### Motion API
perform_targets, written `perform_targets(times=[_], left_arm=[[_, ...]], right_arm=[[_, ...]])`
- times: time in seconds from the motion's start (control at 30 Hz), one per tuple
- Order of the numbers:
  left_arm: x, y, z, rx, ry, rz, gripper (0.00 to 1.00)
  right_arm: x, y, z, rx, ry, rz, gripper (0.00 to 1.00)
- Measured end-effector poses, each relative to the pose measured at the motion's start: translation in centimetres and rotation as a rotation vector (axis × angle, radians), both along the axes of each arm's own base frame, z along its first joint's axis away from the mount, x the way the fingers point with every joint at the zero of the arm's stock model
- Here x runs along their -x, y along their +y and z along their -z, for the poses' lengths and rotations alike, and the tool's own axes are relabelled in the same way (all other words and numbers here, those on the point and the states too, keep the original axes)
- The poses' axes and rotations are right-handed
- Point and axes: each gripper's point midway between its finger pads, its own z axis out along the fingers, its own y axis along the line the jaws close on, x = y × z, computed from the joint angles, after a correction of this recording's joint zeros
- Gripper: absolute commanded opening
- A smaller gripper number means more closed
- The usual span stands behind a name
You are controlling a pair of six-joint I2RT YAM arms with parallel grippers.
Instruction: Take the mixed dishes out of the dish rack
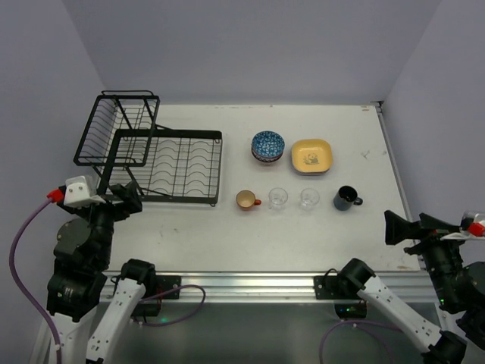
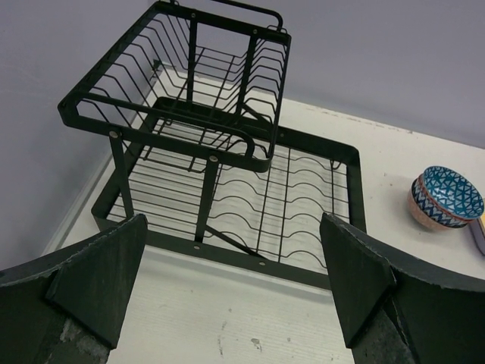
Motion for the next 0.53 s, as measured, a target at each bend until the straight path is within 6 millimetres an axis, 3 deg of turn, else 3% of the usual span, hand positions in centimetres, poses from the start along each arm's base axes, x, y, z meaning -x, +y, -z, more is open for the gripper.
perform_targets(times=[0.53], left_arm=[[-0.45,-0.19,0.42,-0.016,-0.009,0.011,1.00]], right_arm=[[-0.94,0.38,0.13,0.003,-0.010,0.022,0.99]])
